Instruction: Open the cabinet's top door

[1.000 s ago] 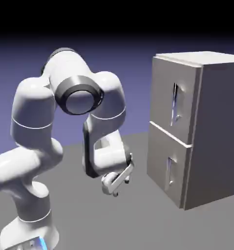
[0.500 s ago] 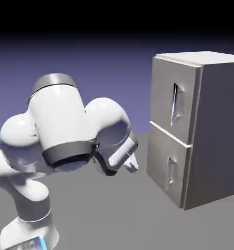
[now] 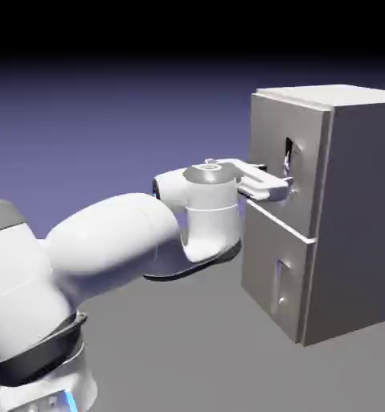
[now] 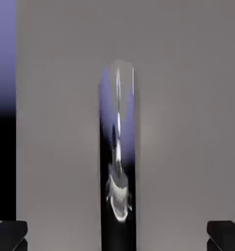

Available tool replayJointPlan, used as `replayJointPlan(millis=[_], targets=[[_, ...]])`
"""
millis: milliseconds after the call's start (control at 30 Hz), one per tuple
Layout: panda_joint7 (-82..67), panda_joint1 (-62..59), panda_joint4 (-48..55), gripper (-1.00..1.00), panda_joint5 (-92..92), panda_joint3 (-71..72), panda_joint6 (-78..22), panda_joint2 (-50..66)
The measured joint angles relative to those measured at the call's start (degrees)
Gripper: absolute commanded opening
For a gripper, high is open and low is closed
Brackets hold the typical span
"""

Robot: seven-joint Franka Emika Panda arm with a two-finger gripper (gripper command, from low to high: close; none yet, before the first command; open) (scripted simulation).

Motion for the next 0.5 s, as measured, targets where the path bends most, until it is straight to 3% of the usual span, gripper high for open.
replayJointPlan(millis=[33, 100, 500], targets=[[0.1, 1.4, 1.2, -1.0, -0.3, -0.7, -0.2, -0.4], [0.1, 1.4, 1.2, -1.0, -0.3, -0.7, -0.2, -0.4], [2.7, -6.4, -16.5, -1.0, 15.3, 15.5, -30.1, -2.8]])
